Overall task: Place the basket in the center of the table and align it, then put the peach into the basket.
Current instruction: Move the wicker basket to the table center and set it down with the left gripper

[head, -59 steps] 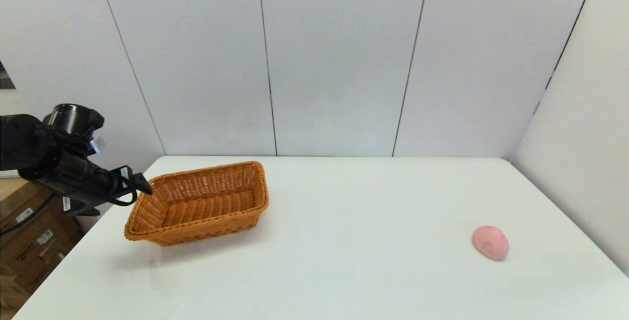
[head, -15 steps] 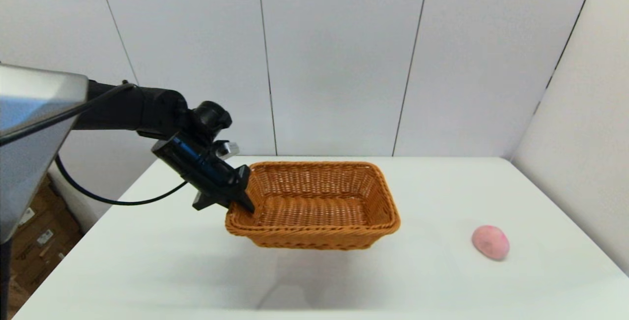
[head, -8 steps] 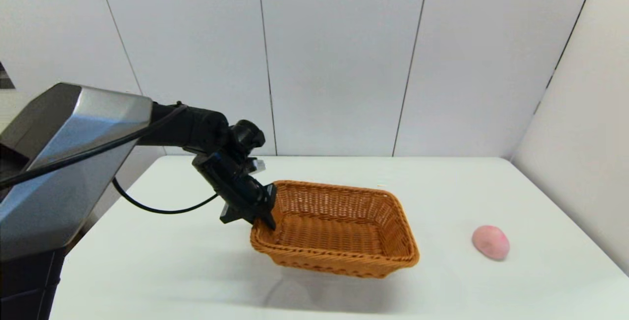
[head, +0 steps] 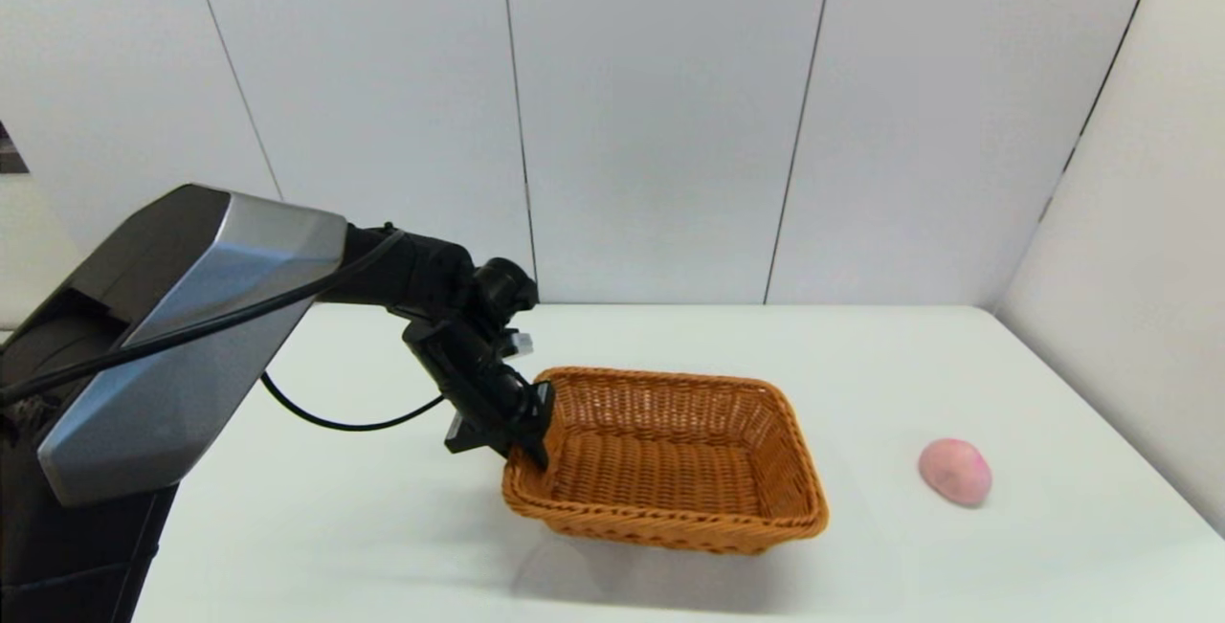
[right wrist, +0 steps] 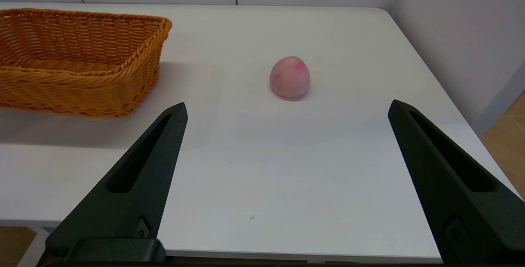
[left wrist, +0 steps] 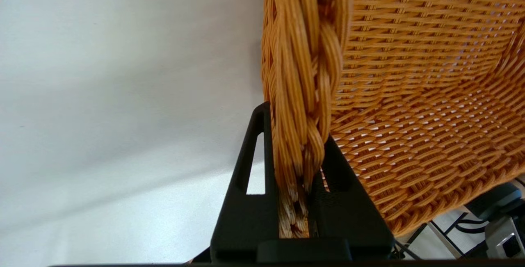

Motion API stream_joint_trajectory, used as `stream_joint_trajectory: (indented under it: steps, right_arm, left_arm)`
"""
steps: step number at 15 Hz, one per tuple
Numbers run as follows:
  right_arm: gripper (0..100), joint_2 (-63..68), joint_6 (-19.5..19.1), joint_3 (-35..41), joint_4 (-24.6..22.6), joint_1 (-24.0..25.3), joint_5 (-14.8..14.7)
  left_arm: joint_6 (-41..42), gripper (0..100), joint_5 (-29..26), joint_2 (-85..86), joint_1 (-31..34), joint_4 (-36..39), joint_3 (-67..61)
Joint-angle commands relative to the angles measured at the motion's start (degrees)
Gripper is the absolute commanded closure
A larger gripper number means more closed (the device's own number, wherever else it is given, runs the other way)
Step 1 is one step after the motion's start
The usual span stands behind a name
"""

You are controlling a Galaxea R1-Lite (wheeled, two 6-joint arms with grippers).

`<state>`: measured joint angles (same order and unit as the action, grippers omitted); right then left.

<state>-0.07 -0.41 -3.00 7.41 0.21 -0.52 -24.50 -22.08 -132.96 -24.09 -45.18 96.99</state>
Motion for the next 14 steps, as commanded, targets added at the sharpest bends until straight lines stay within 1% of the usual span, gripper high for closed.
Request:
stream_joint_trajectory:
  steps: [1,2,6,8,11,12,14]
  right_arm:
    - [0,0.0,0.1,0.0,0.0,0.0,-0.1]
    - [0,0.0,0.1,0.0,0.0,0.1,-0.1]
    - [0,0.0,0.1,0.0,0.0,0.1,-0.1]
    - [0,0.0,0.1,0.0,0.0,0.0,-0.2]
    - [0,0.0,0.1,0.0,0.1,0.0,-0.1]
    - [0,0.0,0.1,0.0,0.1,0.0,-0.1]
    - [0,0.0,0.1,0.0,0.1,0.1,-0.1]
  left_arm:
    - [-0.1,100,1.8,3.7,0.1,-0.3,0.8]
    - [-0.1,100,3.2,5.3,0.1,-0.4,0.8]
    - [-0.6,100,5.6,5.6,-0.1,-1.1,0.0]
    - [-2.8,100,5.7,4.4,-1.0,-0.9,-0.7]
    - [-3.2,100,5.8,3.3,-2.9,-0.4,-0.7]
    - [-3.4,0,5.9,2.8,-3.6,-0.3,-0.8]
    - [-3.7,0,5.9,2.2,-4.1,-0.3,-0.7]
